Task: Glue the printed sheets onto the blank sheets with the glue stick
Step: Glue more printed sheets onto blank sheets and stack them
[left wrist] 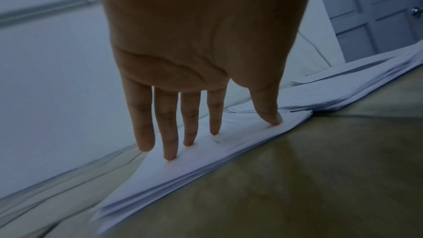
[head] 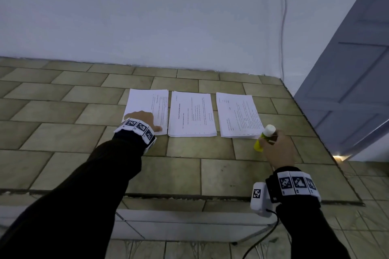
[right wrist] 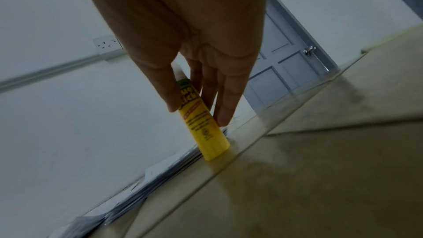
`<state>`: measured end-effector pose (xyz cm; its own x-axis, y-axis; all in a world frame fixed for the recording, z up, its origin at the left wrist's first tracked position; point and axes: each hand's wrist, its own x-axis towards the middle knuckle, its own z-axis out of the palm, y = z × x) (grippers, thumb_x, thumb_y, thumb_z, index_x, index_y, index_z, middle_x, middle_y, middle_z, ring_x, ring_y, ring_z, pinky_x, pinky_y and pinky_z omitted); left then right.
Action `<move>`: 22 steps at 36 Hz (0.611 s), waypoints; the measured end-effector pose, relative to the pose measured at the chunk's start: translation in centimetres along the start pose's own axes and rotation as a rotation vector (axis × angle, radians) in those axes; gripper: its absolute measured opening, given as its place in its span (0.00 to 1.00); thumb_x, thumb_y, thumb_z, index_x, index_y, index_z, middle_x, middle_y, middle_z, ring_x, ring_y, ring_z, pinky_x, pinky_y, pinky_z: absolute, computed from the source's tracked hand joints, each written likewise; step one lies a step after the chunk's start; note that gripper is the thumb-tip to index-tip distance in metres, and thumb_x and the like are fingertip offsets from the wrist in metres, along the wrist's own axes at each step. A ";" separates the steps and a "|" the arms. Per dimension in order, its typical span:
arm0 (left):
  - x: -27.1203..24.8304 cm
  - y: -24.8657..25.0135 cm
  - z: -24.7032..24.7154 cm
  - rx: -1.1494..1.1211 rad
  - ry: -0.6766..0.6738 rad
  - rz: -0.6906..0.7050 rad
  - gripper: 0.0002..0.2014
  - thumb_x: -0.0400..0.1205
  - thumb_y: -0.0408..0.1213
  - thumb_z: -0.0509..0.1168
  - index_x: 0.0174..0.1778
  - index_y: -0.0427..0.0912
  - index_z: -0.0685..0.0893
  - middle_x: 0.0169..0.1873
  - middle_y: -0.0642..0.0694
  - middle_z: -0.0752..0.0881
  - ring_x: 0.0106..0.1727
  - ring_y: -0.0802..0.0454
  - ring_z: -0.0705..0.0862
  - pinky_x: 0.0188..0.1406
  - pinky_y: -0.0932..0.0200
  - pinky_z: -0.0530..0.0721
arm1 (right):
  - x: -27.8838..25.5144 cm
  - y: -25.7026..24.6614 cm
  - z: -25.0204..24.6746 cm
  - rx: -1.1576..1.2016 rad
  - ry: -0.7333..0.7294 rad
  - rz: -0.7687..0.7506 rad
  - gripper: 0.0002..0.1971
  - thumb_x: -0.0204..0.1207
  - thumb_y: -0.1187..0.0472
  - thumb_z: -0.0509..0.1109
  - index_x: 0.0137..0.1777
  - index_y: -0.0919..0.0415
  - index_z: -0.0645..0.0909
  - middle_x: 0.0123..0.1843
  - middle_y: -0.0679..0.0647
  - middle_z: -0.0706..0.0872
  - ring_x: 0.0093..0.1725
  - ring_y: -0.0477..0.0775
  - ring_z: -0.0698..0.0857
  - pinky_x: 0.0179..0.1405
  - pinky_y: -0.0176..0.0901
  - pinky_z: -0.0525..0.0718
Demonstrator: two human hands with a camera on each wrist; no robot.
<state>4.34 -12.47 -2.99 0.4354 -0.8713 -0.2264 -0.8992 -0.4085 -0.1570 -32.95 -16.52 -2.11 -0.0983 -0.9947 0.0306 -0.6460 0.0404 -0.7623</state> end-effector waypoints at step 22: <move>-7.3 1.1 -7.8 -0.440 0.329 0.158 0.20 0.86 0.51 0.62 0.73 0.51 0.74 0.65 0.46 0.83 0.59 0.44 0.83 0.57 0.49 0.78 | 0.0 0.3 -0.1 -0.008 -0.077 -0.025 0.20 0.74 0.68 0.75 0.65 0.69 0.77 0.61 0.64 0.85 0.57 0.61 0.85 0.49 0.42 0.76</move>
<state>-0.20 -8.68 6.03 0.3210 -0.9410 0.1076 -0.9166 -0.2801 0.2852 -33.17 -16.52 -2.25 -0.0236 -0.9997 -0.0011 -0.6539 0.0163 -0.7564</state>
